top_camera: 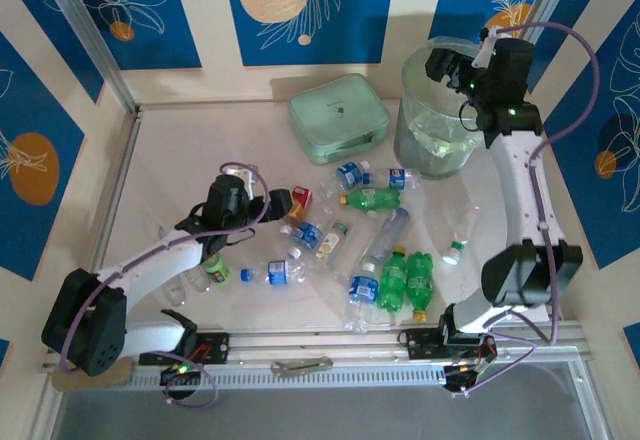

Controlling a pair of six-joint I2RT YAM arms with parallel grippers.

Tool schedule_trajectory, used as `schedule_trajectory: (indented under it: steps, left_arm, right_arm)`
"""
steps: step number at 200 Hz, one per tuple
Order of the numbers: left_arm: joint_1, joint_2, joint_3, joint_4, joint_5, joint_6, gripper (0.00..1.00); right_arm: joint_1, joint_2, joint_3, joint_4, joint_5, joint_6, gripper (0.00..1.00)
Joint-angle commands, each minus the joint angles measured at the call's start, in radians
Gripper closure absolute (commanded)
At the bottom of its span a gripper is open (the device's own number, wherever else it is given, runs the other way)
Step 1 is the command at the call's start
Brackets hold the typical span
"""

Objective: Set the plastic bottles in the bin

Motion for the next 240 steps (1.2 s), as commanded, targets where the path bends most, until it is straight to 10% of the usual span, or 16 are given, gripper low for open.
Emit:
schedule_trajectory:
  steps: [1,107,185,240]
  left_arm:
    - [0.006,0.020,0.000,0.074,0.041,0.000,0.01]
    - [0.001,0.088,0.012,0.186,0.116,-0.013,0.01]
    - [0.001,0.071,0.027,0.146,0.103,-0.002,0.01]
    - [0.002,0.073,0.031,0.146,0.103,-0.005,0.01]
  right_arm:
    - [0.010,-0.096,-0.105,-0.106,-0.045,0.000,0.01]
    - [0.041,-0.432,-0.687,-0.234,0.003,0.204,0.00]
    - [-0.048,-0.335,-0.782,-0.269,0.337,0.239,0.01]
    - [-0.163,-0.263,-0.829,-0.159,0.319,0.213,0.01]
